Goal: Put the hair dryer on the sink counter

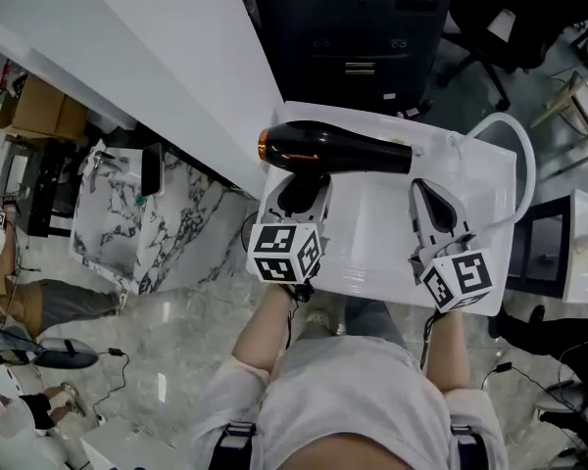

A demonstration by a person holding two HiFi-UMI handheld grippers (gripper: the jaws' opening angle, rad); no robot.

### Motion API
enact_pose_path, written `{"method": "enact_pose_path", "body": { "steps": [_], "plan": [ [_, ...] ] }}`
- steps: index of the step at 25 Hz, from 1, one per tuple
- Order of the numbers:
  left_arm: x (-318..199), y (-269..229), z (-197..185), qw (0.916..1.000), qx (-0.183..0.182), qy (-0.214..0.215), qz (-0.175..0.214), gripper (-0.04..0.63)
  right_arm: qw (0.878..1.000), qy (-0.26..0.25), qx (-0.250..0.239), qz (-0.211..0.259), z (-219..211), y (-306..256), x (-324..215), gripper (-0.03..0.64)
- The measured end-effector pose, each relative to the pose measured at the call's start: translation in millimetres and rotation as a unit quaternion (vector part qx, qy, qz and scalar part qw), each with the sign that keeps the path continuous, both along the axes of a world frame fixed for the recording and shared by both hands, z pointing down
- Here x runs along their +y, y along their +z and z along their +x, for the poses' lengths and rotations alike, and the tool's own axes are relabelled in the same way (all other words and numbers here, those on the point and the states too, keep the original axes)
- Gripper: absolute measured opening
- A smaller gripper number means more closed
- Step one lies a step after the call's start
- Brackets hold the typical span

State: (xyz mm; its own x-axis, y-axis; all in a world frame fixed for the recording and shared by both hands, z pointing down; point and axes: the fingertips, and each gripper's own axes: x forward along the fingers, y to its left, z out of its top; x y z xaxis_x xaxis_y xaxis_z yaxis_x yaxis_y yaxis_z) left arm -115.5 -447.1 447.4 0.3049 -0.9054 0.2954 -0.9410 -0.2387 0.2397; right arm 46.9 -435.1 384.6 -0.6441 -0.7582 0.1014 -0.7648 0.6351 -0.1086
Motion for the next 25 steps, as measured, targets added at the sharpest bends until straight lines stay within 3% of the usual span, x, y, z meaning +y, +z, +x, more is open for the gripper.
{"method": "enact_pose_path", "body": {
  "steps": [10,25],
  "plan": [
    [-41.2,87.8,8.1,0.9952,-0.028,-0.016,-0.093,0.173,0.999,-0.012,0.004,-0.036,15.3,31.1,-44.9,0.009],
    [-51.8,174.6,8.5,0.9803,-0.077,-0.022,-0.180,0.173,0.998,-0.002,-0.004,-0.063,40.1,58.6,-57.9,0.009]
  ]
}}
